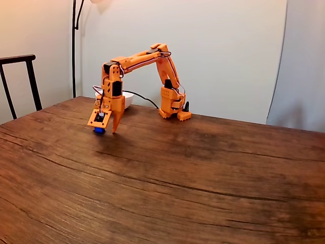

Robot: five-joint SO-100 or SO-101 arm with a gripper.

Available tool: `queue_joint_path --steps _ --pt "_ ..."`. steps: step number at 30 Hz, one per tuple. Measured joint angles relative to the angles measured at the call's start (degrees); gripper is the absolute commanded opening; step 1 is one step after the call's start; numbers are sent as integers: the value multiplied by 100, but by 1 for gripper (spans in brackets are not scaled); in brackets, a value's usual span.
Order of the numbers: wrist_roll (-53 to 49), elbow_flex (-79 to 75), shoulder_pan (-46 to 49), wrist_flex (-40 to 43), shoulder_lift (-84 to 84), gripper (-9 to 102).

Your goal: Grasp the cube and drop it in the bowl

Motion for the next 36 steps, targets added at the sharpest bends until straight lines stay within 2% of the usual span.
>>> queue_joint_path --steps 10,25,36 --pt "9 -9 9 -132 0 9" --pt "264 -9 9 -62 0 9" --pt "272 -316 0 501 -18 9"
